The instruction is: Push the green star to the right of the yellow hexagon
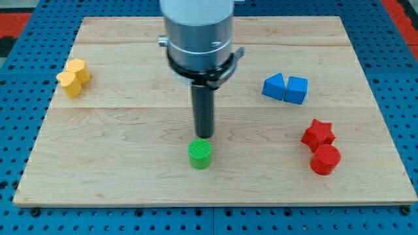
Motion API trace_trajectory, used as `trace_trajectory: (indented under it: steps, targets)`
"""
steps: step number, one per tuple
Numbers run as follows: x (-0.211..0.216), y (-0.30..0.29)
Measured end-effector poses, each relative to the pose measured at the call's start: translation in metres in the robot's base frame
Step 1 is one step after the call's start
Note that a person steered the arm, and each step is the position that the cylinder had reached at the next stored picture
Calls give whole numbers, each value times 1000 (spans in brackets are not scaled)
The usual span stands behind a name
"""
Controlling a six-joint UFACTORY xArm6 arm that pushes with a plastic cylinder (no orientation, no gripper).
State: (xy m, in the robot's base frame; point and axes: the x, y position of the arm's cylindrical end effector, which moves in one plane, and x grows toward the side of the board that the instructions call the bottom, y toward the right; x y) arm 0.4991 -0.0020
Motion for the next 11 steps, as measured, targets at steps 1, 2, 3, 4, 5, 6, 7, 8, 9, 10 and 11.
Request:
trace_trajectory:
  steps: [1,2,3,4,5,6,7,8,9,10,11]
  targets:
    - [24,-9]
    - [-1,-17]
    - [-104,-7]
    - [-196,5]
    - [-261,2]
    - [-305,-26]
    - [-274,-52]
    - [-230,-40]
    - [-202,-40]
    - [-226,-57]
    - [-230,-108]
